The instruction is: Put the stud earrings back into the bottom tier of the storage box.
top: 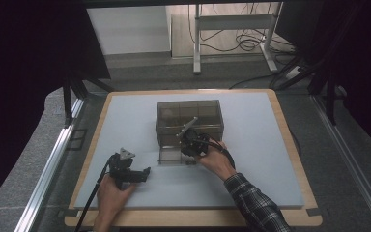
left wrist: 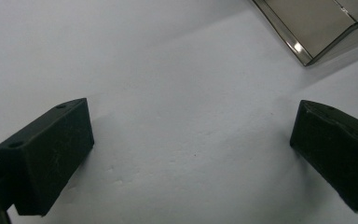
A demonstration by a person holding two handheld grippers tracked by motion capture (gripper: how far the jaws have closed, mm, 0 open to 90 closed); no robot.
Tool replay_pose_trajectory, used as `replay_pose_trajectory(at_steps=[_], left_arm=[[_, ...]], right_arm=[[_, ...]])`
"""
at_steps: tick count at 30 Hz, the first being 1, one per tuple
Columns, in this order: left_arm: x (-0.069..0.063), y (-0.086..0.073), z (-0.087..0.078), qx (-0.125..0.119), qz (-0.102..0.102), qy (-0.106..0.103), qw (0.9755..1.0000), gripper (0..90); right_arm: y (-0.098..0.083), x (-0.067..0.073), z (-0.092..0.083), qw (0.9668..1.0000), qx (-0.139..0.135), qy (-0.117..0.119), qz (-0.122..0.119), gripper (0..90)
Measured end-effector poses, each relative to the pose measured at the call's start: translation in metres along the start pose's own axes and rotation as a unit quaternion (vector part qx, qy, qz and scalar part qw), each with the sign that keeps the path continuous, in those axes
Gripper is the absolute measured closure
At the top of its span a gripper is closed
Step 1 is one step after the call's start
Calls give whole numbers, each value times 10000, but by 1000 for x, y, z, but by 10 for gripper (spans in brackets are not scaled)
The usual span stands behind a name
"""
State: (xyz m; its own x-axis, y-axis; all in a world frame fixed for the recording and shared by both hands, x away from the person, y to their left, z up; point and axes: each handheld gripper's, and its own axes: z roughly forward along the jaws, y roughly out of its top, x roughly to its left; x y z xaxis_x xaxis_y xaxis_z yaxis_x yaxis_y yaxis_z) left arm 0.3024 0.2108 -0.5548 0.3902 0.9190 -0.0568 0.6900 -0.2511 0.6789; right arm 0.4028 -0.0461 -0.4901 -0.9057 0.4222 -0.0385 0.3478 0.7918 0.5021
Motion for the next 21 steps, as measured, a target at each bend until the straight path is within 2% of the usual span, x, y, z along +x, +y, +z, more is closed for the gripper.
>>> replay_pose_trajectory(at_steps=[15, 21], left_arm=[[0, 0, 0, -1, -2, 0, 10000, 0], [0, 0, 0, -1, -3, -1, 10000, 0]], right_arm=[[-4, -7, 15, 9999, 97, -20, 101, 838], [-3, -8, 11, 9999, 36, -19, 117, 809]])
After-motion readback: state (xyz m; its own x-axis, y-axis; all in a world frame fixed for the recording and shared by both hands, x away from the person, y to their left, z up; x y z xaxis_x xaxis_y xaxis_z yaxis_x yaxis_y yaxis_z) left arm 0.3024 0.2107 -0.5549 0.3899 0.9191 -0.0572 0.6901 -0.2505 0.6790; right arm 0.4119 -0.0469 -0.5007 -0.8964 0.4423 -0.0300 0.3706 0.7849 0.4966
